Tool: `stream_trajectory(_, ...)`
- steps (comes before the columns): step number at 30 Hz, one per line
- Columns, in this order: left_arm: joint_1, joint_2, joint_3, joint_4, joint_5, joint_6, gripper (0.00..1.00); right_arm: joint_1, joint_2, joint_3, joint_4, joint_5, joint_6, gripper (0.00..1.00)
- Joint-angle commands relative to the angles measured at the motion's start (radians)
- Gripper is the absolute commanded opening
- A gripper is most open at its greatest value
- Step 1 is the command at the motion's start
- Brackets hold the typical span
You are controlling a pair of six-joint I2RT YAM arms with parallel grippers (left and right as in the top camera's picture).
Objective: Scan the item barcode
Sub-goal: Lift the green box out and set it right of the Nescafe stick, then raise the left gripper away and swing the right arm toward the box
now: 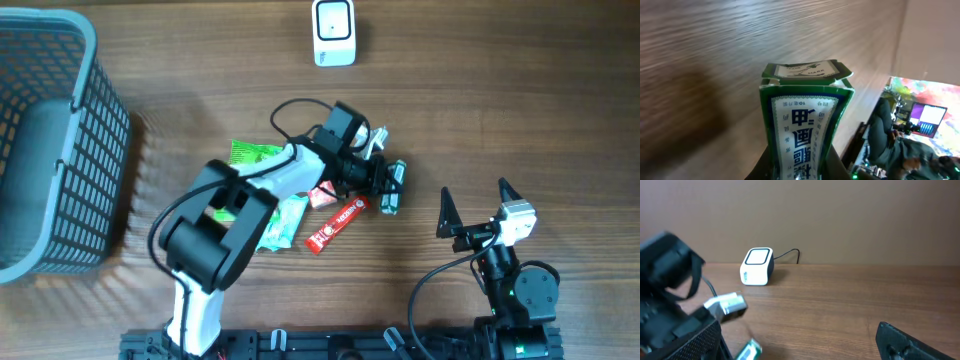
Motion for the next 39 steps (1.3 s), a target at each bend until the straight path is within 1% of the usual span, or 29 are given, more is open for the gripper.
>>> stream_trajectory(1, 0.006, 0.019, -0.006, 0.006, 0.02, 0.042, 0.35, -0.003, -0.003, -0.001, 0.003, 0.01, -0.005, 1.0)
stream_trajectory(2, 0.006, 0.019, -0.006, 0.006, 0.013, 0.051, 0.38, -0.003, -0.003, -0.001, 0.003, 0.01, -0.006, 1.0)
stream_trajectory(3, 0.006, 0.019, -0.006, 0.006, 0.006, 0.051, 0.45, -0.003, -0.003, -0.001, 0.003, 0.01, -0.005, 1.0)
stream_trajectory(4, 0.006, 0.018, -0.006, 0.007, 0.007, 0.051, 0.54, -0.003, -0.003, -0.001, 0.003, 0.01, -0.005, 1.0)
stream_trajectory(5, 0.006, 0.012, -0.005, 0.008, 0.006, 0.051, 0.6, -0.003, -0.003, -0.001, 0.003, 0.01, -0.005, 1.0)
stream_trajectory(7, 0.011, -0.005, 0.005, 0.008, 0.006, 0.051, 1.0, -0.003, -0.003, -0.001, 0.003, 0.01, -0.006, 1.0)
stream_trajectory(11, 0.032, -0.078, 0.058, 0.007, 0.002, 0.051, 1.0, -0.003, -0.003, -0.001, 0.003, 0.01, -0.005, 1.0)
stream_trajectory(13, 0.048, -0.149, 0.077, 0.004, -0.035, 0.051, 1.0, -0.003, -0.003, -0.001, 0.003, 0.01, -0.005, 1.0)
stream_trajectory(17, 0.079, -0.306, 0.079, -0.05, -0.206, 0.06, 1.0, -0.003, -0.003, -0.001, 0.003, 0.01, -0.005, 1.0)
stream_trajectory(18, 0.093, -0.349, 0.079, -0.084, -0.254, 0.097, 1.0, -0.003, -0.003, -0.001, 0.005, 0.018, -0.013, 0.99)
stream_trajectory(19, 0.112, -0.387, 0.079, -0.123, -0.3, 0.121, 1.0, -0.003, -0.003, -0.001, 0.009, 0.067, -0.07, 1.0)
stream_trajectory(20, 0.135, -0.42, 0.079, -0.168, -0.349, 0.141, 1.0, -0.003, -0.003, -0.001, 0.008, 0.08, -0.092, 1.0)
stream_trajectory(22, 0.174, -0.459, 0.079, -0.24, -0.425, 0.177, 1.0, -0.003, -0.003, -0.001, 0.012, 0.02, -0.045, 1.0)
stream_trajectory(23, 0.21, -0.483, 0.079, -0.306, -0.479, 0.21, 1.0, -0.003, -0.003, -0.001, 0.005, -0.003, 0.004, 1.0)
stream_trajectory(26, 0.296, -0.503, 0.079, -0.442, -0.555, 0.218, 1.0, -0.003, -0.003, -0.001, 0.013, -0.016, 0.209, 1.0)
stream_trajectory(30, 0.393, -0.5, 0.079, -0.579, -0.582, 0.217, 1.0, -0.003, 0.0, 0.045, -0.014, -0.012, 0.177, 1.0)
stream_trajectory(32, 0.417, -0.5, 0.079, -0.605, -0.582, 0.217, 1.0, -0.003, 0.019, 0.116, -0.037, -0.008, 0.181, 1.0)
stream_trajectory(36, 0.447, -0.5, 0.079, -0.608, -0.582, 0.216, 1.0, -0.003, 0.173, 0.379, -0.192, -0.008, 0.186, 0.99)
stream_trajectory(38, 0.447, -0.5, 0.079, -0.608, -0.582, 0.216, 1.0, -0.003, 0.315, 0.557, -0.338, -0.008, 0.175, 1.0)
stream_trajectory(39, 0.447, -0.5, 0.079, -0.608, -0.582, 0.216, 1.0, -0.003, 0.419, 0.688, -0.452, -0.009, 0.159, 1.0)
